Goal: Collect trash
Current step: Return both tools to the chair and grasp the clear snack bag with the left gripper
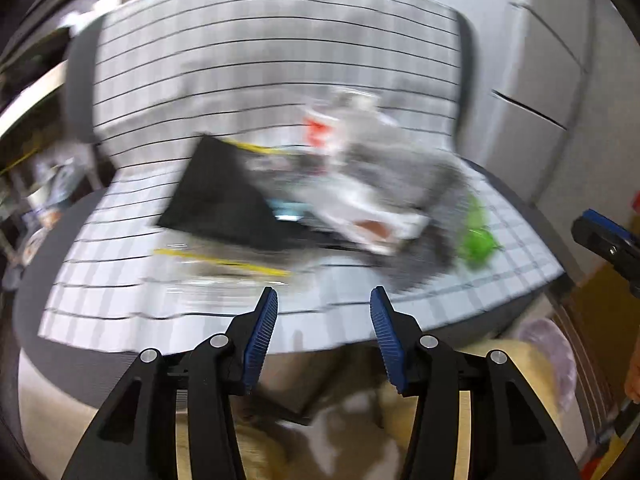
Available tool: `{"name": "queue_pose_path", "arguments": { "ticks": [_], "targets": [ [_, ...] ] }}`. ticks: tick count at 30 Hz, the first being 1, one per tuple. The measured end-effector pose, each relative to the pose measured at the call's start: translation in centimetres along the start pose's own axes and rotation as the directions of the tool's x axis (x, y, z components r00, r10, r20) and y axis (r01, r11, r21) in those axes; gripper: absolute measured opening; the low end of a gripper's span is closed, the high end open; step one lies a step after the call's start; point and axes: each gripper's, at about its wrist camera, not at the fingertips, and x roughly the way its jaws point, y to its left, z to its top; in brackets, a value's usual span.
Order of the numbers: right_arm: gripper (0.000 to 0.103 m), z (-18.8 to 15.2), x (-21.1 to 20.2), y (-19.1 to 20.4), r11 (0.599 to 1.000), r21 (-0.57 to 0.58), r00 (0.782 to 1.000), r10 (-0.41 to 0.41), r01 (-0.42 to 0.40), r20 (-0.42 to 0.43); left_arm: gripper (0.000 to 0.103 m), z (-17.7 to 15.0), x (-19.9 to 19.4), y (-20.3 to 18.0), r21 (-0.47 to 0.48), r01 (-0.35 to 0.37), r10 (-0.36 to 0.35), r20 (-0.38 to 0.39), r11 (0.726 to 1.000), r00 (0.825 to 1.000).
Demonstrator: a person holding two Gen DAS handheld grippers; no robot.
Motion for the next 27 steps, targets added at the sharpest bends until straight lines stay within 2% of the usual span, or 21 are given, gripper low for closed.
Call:
{"name": "queue_pose_path", "arguments": {
  "ticks": [4, 6, 10, 13, 15, 18, 21, 27],
  "targets": [
    [0.055, 1.6, 2.8, 4.2, 0.994, -0.095, 0.998, 0.057, -0.06, -0.029, 0.05, 0.6, -0.3, 4.3, -0.082, -0.058, 0.059, 0.017, 0.995, 0.998],
    [0.055, 2.2, 4.1, 6.0, 0.987, -0.136, 0.996, 0.082, -0.087, -0.042, 0.05, 1.0, -0.3, 5.6, -0.105, -0.064, 0.067, 0.026, 0.992, 0.997],
    [0.055, 3.1, 5.4, 8.7, 0.979, -0.195, 0.998, 0.06, -0.065, -0.031, 0.05, 2.2, 0.6, 6.0, -0.109, 0.012, -0.007, 0.04, 0.994, 0.999],
    [0.057, 3.4, 5.1, 8.4, 0.982, -0.181, 0.999, 0.047, -0.048, -0.005, 0.049, 3.4, 1.9, 4.9, -0.086, 0.073, -0.068, 0.053, 0.994, 0.996],
    [0.057, 3.3, 5.1, 7.8, 0.985, -0.17, 1.0, 0.03, -0.029, 0.004, 0.04, 4.0, 2.8, 4.1, -0.075, 0.097, -0.092, 0.066, 0.992, 0.994],
    [0.057, 3.3, 4.9, 6.4, 0.99, -0.138, 1.0, 0.013, -0.012, 0.012, 0.033, 4.9, 4.4, 3.7, -0.087, 0.129, -0.123, 0.063, 0.988, 0.99],
    [0.057, 3.2, 4.8, 5.0, 0.994, -0.112, 1.0, 0.001, 0.001, 0.018, 0.033, 5.7, 6.2, 3.4, -0.094, 0.139, -0.136, 0.032, 0.986, 0.99],
    [0.057, 2.6, 5.4, 3.1, 0.995, -0.101, 1.0, 0.002, -0.001, 0.009, 0.031, 6.1, 9.4, 4.0, -0.182, 0.175, -0.187, -0.048, 0.967, 0.981]
  ]
}}
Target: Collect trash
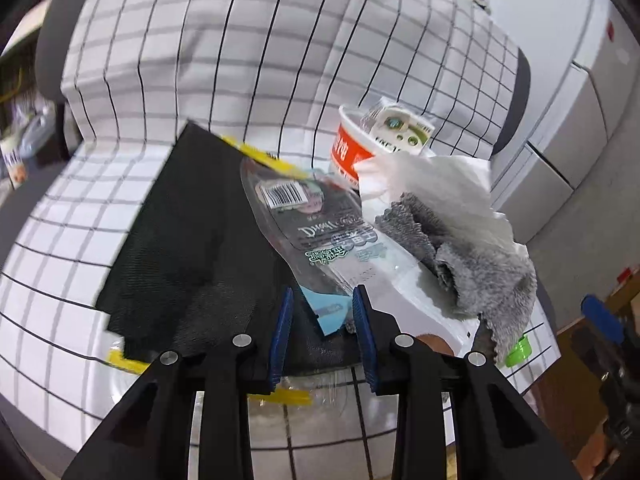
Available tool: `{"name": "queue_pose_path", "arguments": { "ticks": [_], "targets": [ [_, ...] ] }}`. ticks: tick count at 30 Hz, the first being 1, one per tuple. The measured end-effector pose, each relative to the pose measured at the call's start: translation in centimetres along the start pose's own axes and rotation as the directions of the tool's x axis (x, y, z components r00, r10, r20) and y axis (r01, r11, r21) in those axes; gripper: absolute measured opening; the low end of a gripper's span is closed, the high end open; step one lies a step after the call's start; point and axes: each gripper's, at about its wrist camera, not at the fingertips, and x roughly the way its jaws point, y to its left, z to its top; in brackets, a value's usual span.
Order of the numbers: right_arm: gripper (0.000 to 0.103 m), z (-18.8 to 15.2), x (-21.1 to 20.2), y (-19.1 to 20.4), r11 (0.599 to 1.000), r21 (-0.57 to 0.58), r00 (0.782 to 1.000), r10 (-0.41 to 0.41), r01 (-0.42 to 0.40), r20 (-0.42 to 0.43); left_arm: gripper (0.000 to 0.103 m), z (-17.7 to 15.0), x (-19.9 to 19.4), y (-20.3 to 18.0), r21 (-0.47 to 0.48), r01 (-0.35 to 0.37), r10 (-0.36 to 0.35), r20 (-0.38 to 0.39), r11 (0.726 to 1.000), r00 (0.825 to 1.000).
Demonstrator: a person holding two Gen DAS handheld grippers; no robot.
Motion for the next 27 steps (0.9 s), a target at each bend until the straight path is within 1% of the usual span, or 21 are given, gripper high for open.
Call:
{"name": "queue_pose_path", "arguments": {
  "ticks": [3, 6, 8, 10, 11, 12, 13, 15, 17, 19, 21, 23, 24, 27],
  "targets": [
    [0.057, -0.4, 0.2, -0.7, 1.0, 0.006, 1.0, 0.005, -0.005, -0.001, 0.031, 0.2, 1.1, 0.5, -0.034, 0.024, -0.025, -0.019, 0.999, 1.0],
    [0.057, -0.6, 0.4, -1.3, 1.0, 0.013, 1.0, 0.002, -0.002, 0.002, 0.03, 0.9, 2.0, 0.9, -0.065, 0.056, -0.057, -0.011, 0.996, 0.998],
    [0.057, -0.7, 0.4, -1.7, 1.0, 0.022, 1.0, 0.0, 0.0, 0.003, 0.03, 1.2, 2.5, 1.1, -0.075, 0.056, -0.057, -0.012, 0.996, 0.998],
    [0.057, -0.8, 0.3, -1.9, 1.0, 0.028, 1.0, -0.004, 0.003, 0.005, 0.022, 1.6, 3.1, 1.3, -0.098, 0.077, -0.078, -0.009, 0.992, 0.997],
    [0.057, -0.8, 0.2, -2.0, 1.0, 0.031, 1.0, -0.006, 0.006, 0.006, 0.013, 1.8, 3.2, 1.4, -0.107, 0.083, -0.085, -0.012, 0.991, 0.996],
    [0.057, -0.8, 0.1, -2.1, 0.999, 0.032, 1.0, -0.006, 0.006, 0.006, 0.008, 1.9, 3.3, 1.5, -0.12, 0.097, -0.098, -0.009, 0.988, 0.995],
    [0.057, -0.9, 0.0, -2.0, 0.999, 0.032, 1.0, -0.008, 0.008, 0.007, 0.006, 1.9, 3.2, 1.5, -0.126, 0.103, -0.104, -0.001, 0.987, 0.995],
    [0.057, -0.9, -0.3, -1.8, 1.0, 0.028, 1.0, -0.011, 0.01, 0.008, 0.001, 1.8, 1.8, 1.4, -0.116, 0.109, -0.105, 0.045, 0.987, 0.993],
    [0.057, -0.9, -0.9, -1.3, 1.0, 0.016, 1.0, -0.014, 0.014, 0.016, 0.0, 1.7, -0.2, 1.1, -0.097, 0.105, -0.095, 0.098, 0.99, 0.991],
    [0.057, -0.7, -1.3, -0.8, 1.0, 0.003, 1.0, -0.016, 0.016, 0.024, 0.0, 1.3, -3.4, 0.7, -0.066, 0.082, -0.07, 0.167, 0.994, 0.983],
    [0.058, -0.4, -1.6, -0.3, 1.0, -0.007, 0.999, -0.011, 0.011, 0.033, 0.0, 0.7, -6.3, 0.6, -0.047, 0.063, -0.052, 0.214, 0.997, 0.976],
    [0.065, -0.1, -1.7, 0.5, 1.0, -0.022, 0.999, 0.0, 0.001, 0.038, 0.0, -0.1, -8.7, 0.6, -0.03, 0.037, -0.029, 0.237, 0.999, 0.971],
    [0.066, 0.1, -1.7, 1.1, 0.999, -0.033, 0.999, 0.003, -0.002, 0.04, 0.0, -0.8, -10.1, 0.6, -0.018, 0.019, -0.014, 0.253, 1.0, 0.967],
    [0.066, 0.5, -1.2, 2.2, 0.998, -0.056, 0.999, 0.014, -0.011, 0.037, 0.0, -2.1, -12.0, 0.8, -0.001, 0.01, -0.009, 0.266, 1.0, 0.964]
  ]
}}
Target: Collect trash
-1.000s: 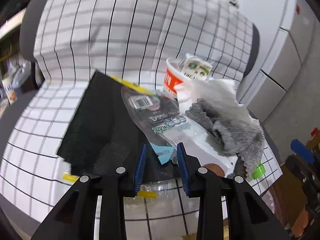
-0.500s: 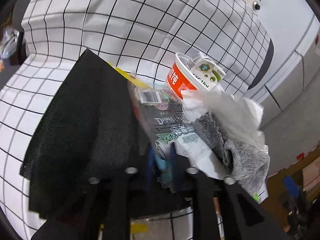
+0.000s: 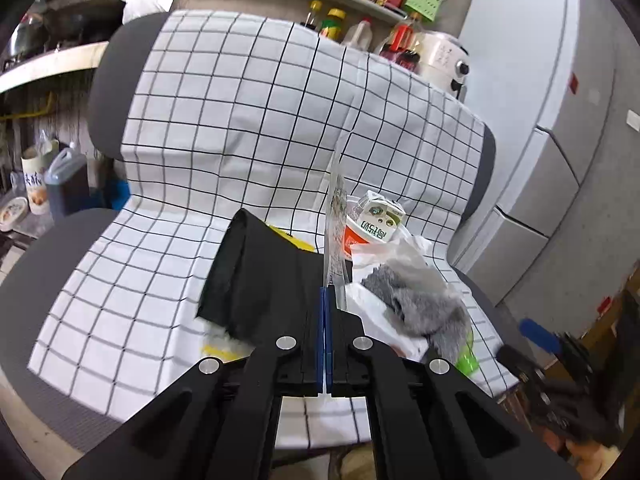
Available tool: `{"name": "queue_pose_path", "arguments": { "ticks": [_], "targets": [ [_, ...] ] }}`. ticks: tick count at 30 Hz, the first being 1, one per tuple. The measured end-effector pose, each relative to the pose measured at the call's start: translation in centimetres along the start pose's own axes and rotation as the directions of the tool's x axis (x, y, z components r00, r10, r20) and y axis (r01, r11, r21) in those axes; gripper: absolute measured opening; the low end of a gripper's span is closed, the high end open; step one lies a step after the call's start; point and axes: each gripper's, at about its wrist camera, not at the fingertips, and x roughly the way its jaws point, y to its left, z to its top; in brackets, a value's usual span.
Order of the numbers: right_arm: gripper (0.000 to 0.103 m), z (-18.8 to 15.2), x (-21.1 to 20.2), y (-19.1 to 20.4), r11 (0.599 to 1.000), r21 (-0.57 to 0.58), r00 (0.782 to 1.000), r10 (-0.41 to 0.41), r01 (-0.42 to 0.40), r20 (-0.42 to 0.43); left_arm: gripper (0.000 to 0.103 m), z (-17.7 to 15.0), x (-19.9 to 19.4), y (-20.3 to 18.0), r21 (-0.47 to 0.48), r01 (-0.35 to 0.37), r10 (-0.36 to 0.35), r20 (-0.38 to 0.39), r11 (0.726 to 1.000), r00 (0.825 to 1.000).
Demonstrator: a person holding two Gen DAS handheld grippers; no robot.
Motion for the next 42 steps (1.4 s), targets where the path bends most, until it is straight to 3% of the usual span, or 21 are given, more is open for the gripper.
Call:
{"name": "queue_pose_path", "arguments": {
  "ticks": [5, 9, 14, 17, 21, 24, 27, 34, 42],
  "targets": [
    [0.066, 0.5, 1.7, 1.8, 0.999, -0.033, 0.999, 0.024, -0.025, -0.027, 0.0, -1.1, -1.2, 0.7, 0.005, -0.042, 0.042, 0.014, 0.999, 0.999],
    [0.066, -0.2, 4.5, 3.2, 0.995, -0.031, 0.989, 0.091, -0.095, -0.114, 0.0, -1.7, -0.8, 2.0, -0.029, -0.035, 0.035, -0.004, 0.999, 0.999],
    [0.066, -1.1, 7.8, 4.4, 0.993, -0.04, 0.978, 0.105, -0.114, -0.178, 0.0, -2.3, -0.1, 2.8, -0.049, -0.022, 0.021, -0.027, 0.999, 0.999],
    [0.066, -1.5, 9.5, 5.7, 0.991, -0.109, 0.977, 0.057, -0.081, -0.204, 0.0, -2.6, 0.2, 3.1, -0.052, -0.018, 0.016, -0.039, 0.998, 0.999],
    [0.06, -1.8, 10.4, 6.8, 0.973, -0.228, 0.978, -0.085, 0.039, -0.193, 0.0, -2.8, 0.6, 3.2, -0.058, -0.007, 0.004, -0.051, 0.998, 0.999],
    [0.06, -2.0, 9.2, 5.9, 0.977, -0.215, 0.979, -0.047, 0.004, -0.198, 0.0, -3.0, 0.8, 3.0, -0.054, 0.002, -0.005, -0.055, 0.999, 0.998],
    [0.06, -2.3, 7.7, 3.9, 0.991, -0.128, 0.978, 0.015, -0.042, -0.208, 0.0, -3.0, 1.0, 2.8, -0.051, 0.006, -0.009, -0.057, 0.999, 0.998],
    [0.06, -2.9, 8.2, 2.3, 0.978, 0.056, 0.95, 0.209, -0.201, -0.233, 0.0, -3.2, 1.5, 2.0, -0.039, 0.003, -0.006, -0.07, 0.999, 0.998],
    [0.066, -3.1, 10.9, 3.2, 0.972, 0.108, 0.931, 0.233, -0.211, -0.28, 0.0, -3.2, 1.4, 1.8, -0.033, -0.006, 0.003, -0.071, 0.999, 0.997]
  ]
}}
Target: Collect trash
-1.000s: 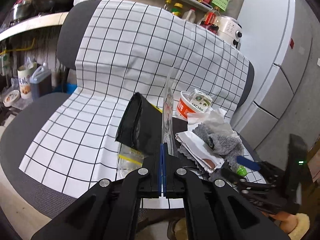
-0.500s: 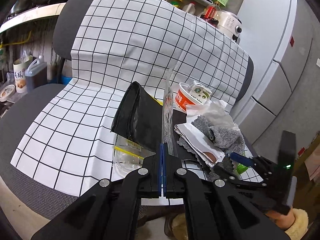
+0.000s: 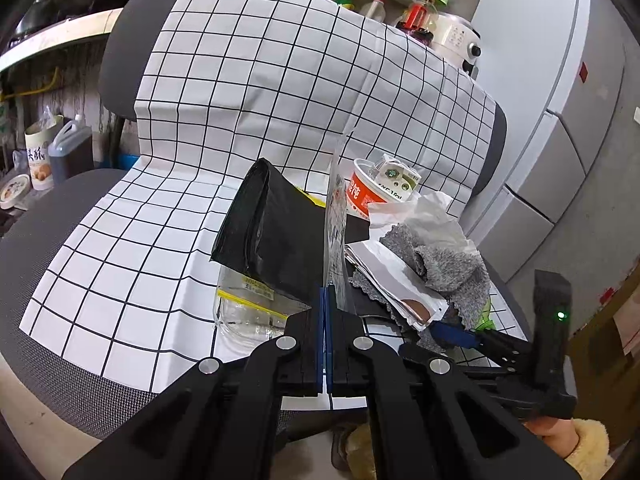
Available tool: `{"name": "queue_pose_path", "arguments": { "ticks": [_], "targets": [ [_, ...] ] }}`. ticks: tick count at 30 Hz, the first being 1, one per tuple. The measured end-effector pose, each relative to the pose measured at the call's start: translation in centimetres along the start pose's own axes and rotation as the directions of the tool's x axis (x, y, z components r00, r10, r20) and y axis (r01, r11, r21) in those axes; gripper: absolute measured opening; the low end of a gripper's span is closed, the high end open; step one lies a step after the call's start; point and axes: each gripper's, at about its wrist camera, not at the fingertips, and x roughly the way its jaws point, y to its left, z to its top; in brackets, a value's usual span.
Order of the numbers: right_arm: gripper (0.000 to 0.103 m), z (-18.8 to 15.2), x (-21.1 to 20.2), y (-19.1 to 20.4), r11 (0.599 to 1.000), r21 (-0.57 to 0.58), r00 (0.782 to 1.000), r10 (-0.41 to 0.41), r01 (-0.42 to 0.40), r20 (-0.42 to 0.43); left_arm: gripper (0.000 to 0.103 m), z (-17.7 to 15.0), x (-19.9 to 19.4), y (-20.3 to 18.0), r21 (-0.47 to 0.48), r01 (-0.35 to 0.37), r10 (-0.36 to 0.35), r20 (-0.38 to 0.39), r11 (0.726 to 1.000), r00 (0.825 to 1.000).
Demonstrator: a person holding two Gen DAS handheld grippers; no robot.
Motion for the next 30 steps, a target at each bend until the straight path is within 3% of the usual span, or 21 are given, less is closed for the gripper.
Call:
{"name": "queue_pose_path", "arguments": {
  "ticks": [3, 7, 12, 16, 18, 20, 22, 24, 30],
  "targets": [
    [0.066, 0.5, -0.5, -0.4, 0.999, 0.029, 0.998, 0.028, -0.03, 0.062, 0.0, 0.1, 0.0, 0.1, -0.003, 0.0, 0.0, -0.002, 1.0, 1.0],
    [0.078, 1.7, -1.5, -0.7, 0.995, 0.074, 0.988, 0.054, -0.065, 0.148, 0.0, 0.2, 0.0, 0.4, -0.008, 0.003, -0.003, -0.001, 1.0, 1.0],
    [0.078, 3.2, -1.6, -1.5, 0.98, 0.164, 0.976, 0.077, -0.112, 0.204, 0.0, 0.2, 0.1, 0.5, -0.008, 0.005, -0.005, -0.006, 1.0, 1.0],
    [0.078, 3.5, -0.8, -4.1, 0.916, 0.361, 0.971, 0.104, -0.178, 0.214, 0.0, 0.2, 0.2, 0.5, -0.006, 0.008, -0.008, -0.01, 1.0, 1.0],
    [0.063, 3.3, -0.4, -4.8, 0.899, 0.411, 0.977, 0.075, -0.152, 0.199, 0.0, 0.1, 0.2, 0.4, -0.004, 0.008, -0.008, -0.011, 1.0, 1.0],
    [0.027, 3.0, 0.0, -4.7, 0.913, 0.4, 0.987, 0.019, -0.081, 0.158, 0.0, 0.1, 0.2, 0.4, -0.003, 0.007, -0.007, -0.012, 1.0, 1.0],
    [0.012, 2.6, 0.2, -4.6, 0.92, 0.386, 0.99, 0.014, -0.067, 0.139, 0.0, 0.1, 0.2, 0.4, -0.003, 0.005, -0.005, -0.011, 1.0, 1.0],
    [0.004, 2.4, -0.3, -4.4, 0.929, 0.363, 0.987, 0.021, -0.079, 0.159, 0.0, 0.1, 0.1, 0.2, 0.0, 0.001, -0.001, -0.008, 1.0, 1.0],
    [0.003, 3.1, -5.6, -0.4, 0.985, 0.141, 0.947, 0.051, -0.1, 0.317, 0.0, 0.7, -1.3, -1.0, 0.025, -0.007, 0.006, 0.022, 1.0, 1.0]
  ]
}}
